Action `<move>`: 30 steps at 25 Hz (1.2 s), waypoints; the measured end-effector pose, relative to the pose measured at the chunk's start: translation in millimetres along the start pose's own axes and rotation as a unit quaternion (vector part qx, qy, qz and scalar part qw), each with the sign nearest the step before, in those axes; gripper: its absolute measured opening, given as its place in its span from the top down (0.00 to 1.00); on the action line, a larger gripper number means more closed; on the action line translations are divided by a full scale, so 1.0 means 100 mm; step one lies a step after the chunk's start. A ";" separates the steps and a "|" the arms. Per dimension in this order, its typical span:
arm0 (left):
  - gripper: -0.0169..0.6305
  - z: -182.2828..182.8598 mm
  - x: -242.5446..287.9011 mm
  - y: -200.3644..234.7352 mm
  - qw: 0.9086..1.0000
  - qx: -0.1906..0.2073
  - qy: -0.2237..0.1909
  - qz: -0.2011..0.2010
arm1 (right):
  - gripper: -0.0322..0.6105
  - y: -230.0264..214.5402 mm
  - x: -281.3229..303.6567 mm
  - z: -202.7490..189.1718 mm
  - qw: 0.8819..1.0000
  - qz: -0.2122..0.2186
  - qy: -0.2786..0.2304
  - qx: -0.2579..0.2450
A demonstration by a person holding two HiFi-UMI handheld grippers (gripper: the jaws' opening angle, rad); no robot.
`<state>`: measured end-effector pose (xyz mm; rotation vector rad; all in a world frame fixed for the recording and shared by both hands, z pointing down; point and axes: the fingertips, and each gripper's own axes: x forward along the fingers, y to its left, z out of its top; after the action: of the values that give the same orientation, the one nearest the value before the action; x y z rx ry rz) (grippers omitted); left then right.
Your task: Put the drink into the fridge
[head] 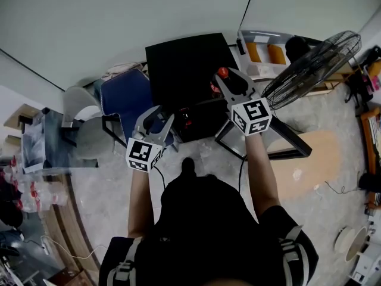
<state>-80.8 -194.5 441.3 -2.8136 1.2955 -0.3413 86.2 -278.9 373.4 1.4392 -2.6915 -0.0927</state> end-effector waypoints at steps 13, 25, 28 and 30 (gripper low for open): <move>0.72 -0.02 -0.23 -0.56 0.999 -0.008 0.005 0.031 | 0.74 0.17 -0.51 -0.24 0.999 0.038 0.020 -0.013; 0.72 -0.10 -0.41 -0.73 0.997 -0.017 0.012 0.080 | 0.74 0.33 -0.74 -0.83 0.997 0.054 0.055 -0.025; 0.72 -0.11 -0.44 -0.68 0.996 -0.020 0.012 0.090 | 0.74 0.38 -0.72 -1.01 0.996 0.060 0.065 -0.023; 0.72 -0.12 -0.44 -0.66 0.996 -0.020 0.014 0.090 | 0.74 0.40 -0.71 -1.13 0.995 0.060 0.075 -0.026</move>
<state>-61.7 -117.9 452.5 -2.7039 1.5647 -0.3524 104.2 -198.8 486.4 1.2161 -2.6247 -0.0450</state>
